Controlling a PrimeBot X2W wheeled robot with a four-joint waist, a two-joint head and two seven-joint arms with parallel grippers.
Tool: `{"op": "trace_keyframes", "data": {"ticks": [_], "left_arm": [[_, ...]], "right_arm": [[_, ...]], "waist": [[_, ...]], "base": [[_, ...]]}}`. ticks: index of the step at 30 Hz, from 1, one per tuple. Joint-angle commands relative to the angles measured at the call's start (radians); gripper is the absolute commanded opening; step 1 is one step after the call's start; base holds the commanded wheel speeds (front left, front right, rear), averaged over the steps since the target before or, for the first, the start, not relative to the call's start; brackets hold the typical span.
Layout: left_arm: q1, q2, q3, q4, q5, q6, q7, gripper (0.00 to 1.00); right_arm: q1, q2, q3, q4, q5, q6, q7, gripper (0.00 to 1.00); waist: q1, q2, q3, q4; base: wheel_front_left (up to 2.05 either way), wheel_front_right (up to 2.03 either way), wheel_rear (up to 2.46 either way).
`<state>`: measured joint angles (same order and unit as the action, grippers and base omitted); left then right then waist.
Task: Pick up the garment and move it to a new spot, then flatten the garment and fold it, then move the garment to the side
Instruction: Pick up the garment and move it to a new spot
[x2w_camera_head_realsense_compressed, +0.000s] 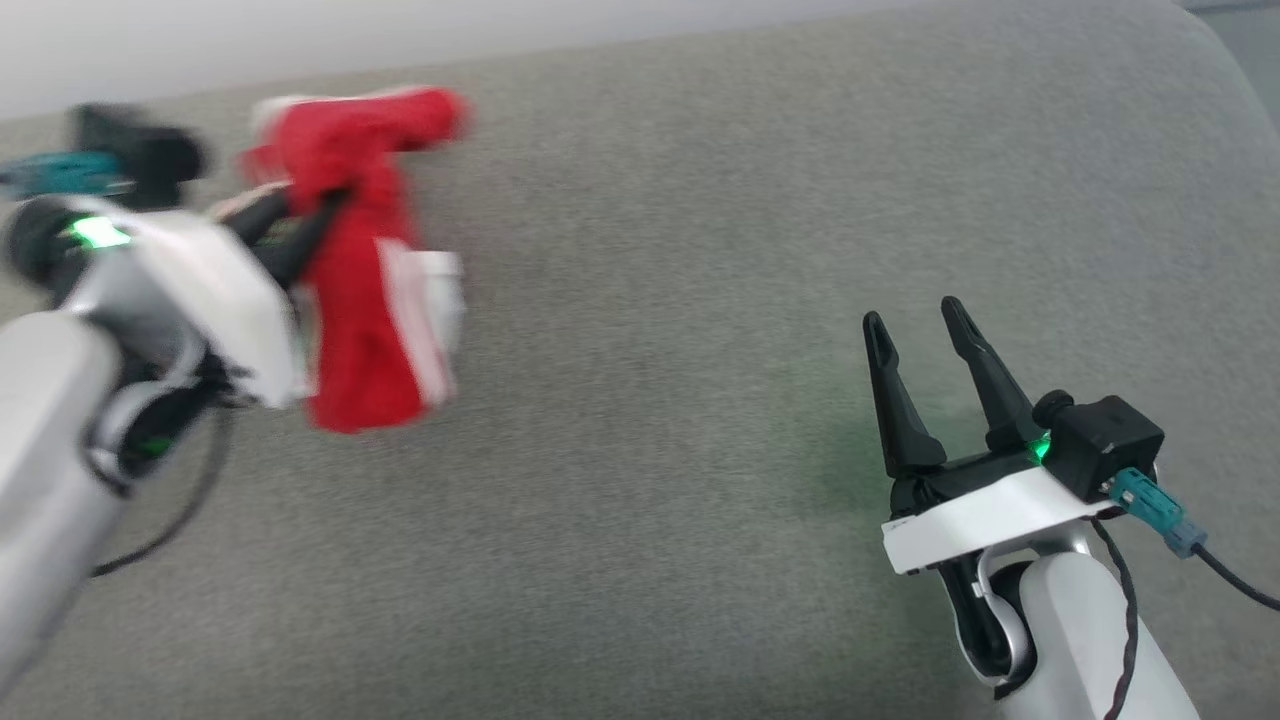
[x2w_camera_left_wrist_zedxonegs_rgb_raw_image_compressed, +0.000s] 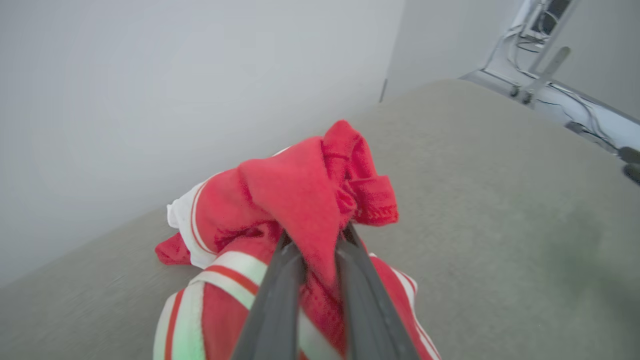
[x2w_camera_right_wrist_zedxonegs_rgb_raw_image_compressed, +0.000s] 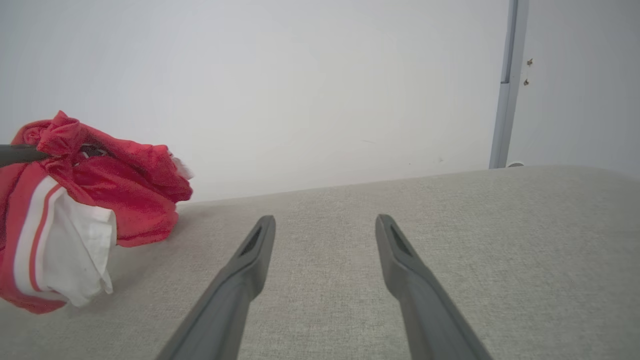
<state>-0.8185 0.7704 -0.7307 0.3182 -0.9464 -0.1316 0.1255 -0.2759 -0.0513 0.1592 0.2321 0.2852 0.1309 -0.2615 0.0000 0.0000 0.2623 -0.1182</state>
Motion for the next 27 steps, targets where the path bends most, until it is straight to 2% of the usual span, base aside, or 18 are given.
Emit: {"op": "trace_keyframes", "data": {"ticks": [1,6,11,12,15,17,21,24,27], "left_arm": [[-0.03,-0.011,-0.031,-0.046,-0.021,0.002,0.008,0.0],[-0.128,-0.067,-0.189,-0.209,-0.084,0.002,0.047,0.0],[-0.233,-0.101,-0.33,-0.264,-0.136,0.002,0.063,0.0],[-0.258,-0.093,-0.377,-0.241,-0.166,0.002,0.068,0.0],[-0.273,-0.075,-0.427,-0.204,-0.189,0.002,0.073,0.0],[-0.293,-0.025,-0.488,-0.109,-0.2,0.002,0.071,0.0],[-0.299,0.019,-0.528,-0.007,-0.21,0.002,0.061,0.0],[-0.304,0.051,-0.546,0.022,-0.127,0.002,0.097,0.0],[-0.271,0.059,-0.552,0.035,-0.064,0.002,0.141,0.0]], "right_arm": [[0.006,0.0,0.005,-0.007,0.015,0.0,-0.005,1.0],[-0.011,0.0,0.011,-0.023,0.069,0.0,-0.005,1.0],[-0.019,0.0,0.024,-0.031,0.121,0.0,-0.005,1.0],[-0.022,0.0,0.033,-0.035,0.144,0.0,-0.005,1.0],[-0.021,0.0,0.039,-0.037,0.165,0.0,-0.005,1.0],[-0.017,0.001,0.047,-0.042,0.197,0.0,-0.005,1.0],[-0.004,0.0,0.056,-0.049,0.224,0.0,-0.005,1.0],[0.006,0.001,0.055,-0.052,0.236,0.0,-0.005,1.0],[0.013,0.001,0.059,-0.055,0.244,0.0,-0.005,1.0]], "waist": [[0.0,0.0,0.018,-0.032],[0.0,0.0,0.06,-0.117],[0.0,0.0,0.108,-0.204],[0.0,0.0,0.125,-0.24],[0.0,0.0,0.133,-0.273],[0.0,0.0,0.146,-0.316],[0.0,0.0,0.152,-0.361],[0.0,0.0,0.153,-0.375],[0.0,0.0,0.157,-0.385]], "base": [[0.0,0.0,0.0],[0.0,0.0,0.0],[0.0,0.0,0.0],[0.0,0.0,0.0],[0.0,0.0,0.0],[0.0,0.0,0.0],[0.0,0.0,0.0],[0.0,0.0,0.0],[0.0,0.0,0.0]]}}
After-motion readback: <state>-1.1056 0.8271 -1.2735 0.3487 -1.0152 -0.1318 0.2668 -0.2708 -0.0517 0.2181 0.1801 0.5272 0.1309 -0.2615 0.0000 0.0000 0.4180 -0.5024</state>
